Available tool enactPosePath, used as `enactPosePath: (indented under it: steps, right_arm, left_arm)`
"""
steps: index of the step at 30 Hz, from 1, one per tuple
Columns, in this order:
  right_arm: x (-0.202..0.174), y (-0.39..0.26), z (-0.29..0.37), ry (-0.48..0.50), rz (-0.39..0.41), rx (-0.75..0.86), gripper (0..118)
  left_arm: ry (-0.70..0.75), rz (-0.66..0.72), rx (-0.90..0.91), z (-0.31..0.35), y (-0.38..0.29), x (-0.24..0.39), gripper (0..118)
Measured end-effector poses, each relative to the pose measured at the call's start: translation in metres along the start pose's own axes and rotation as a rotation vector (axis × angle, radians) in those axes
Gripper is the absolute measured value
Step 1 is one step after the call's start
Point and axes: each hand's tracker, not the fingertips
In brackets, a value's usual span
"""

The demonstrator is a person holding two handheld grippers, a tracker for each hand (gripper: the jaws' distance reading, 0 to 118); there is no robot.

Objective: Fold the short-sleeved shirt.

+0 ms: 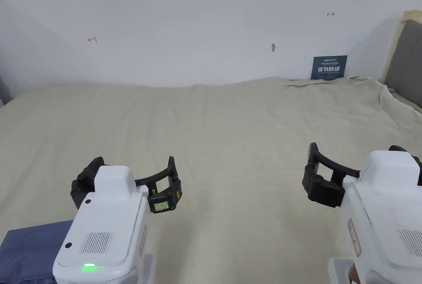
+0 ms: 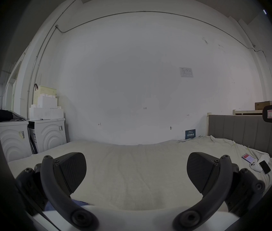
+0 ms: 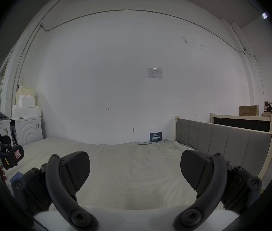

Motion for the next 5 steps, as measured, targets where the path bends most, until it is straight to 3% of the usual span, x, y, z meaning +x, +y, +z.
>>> enactPosePath:
  steps: [5]
  right_arm:
    - [-0.0023, 0.0014, 0.0013, 0.003, -0.001, -0.004, 110]
  left_arm:
    - [-0.001, 0.001, -0.003, -0.0006, -0.0009, 0.0, 118]
